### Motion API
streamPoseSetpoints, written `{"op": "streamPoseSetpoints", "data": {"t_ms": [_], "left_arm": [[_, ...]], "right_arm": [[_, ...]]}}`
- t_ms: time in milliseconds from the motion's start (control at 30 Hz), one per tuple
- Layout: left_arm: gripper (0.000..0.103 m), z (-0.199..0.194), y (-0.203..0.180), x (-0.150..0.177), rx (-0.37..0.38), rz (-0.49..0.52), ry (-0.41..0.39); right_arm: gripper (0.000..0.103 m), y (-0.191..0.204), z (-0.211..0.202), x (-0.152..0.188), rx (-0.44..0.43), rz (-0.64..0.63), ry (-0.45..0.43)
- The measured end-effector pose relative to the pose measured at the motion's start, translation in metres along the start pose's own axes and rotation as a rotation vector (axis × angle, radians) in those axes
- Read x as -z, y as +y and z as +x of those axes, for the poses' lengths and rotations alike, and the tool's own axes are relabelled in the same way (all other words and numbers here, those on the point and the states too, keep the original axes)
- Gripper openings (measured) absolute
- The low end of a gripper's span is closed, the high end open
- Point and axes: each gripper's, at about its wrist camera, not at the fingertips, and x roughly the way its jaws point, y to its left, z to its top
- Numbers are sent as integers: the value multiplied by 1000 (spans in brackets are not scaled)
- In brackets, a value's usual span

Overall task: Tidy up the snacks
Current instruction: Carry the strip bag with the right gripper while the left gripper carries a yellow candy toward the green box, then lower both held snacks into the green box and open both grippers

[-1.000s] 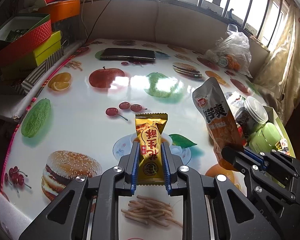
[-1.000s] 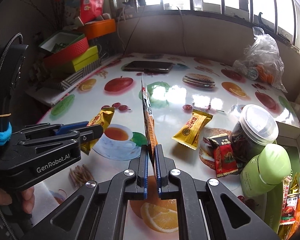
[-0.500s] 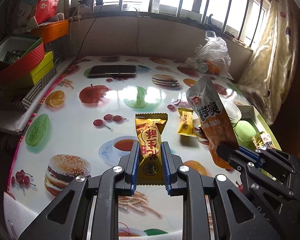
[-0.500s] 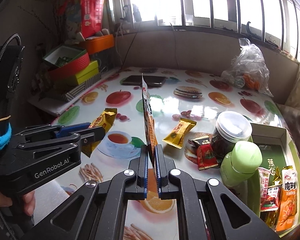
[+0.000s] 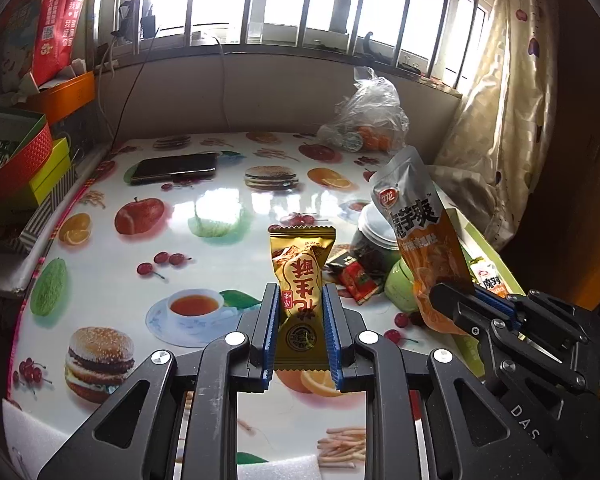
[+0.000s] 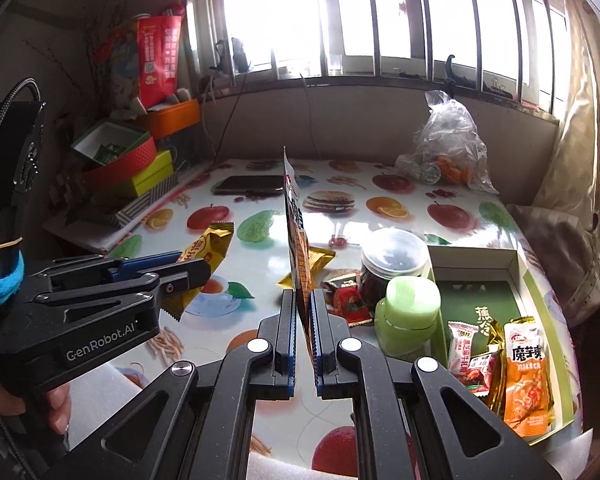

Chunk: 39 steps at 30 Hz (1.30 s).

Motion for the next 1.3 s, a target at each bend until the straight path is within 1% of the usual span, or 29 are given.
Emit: {"op": "streamPoseSetpoints", "data": {"t_ms": [367,600,900,1300], "left_arm": [[22,-1,-42,-7,71,62,-6],[22,4,-71,-10,113,107,1],[22,15,-105,-13,159,158,18],[22,31,-141,-16,216,190,48]], "right_arm": [[7,-30,-33,2,75,35,-42],[7,-56,-51,5,133,69,-58],[7,-90,-65,19,202,112,-42],[7,-123,-74,30,252,144,-28]]}}
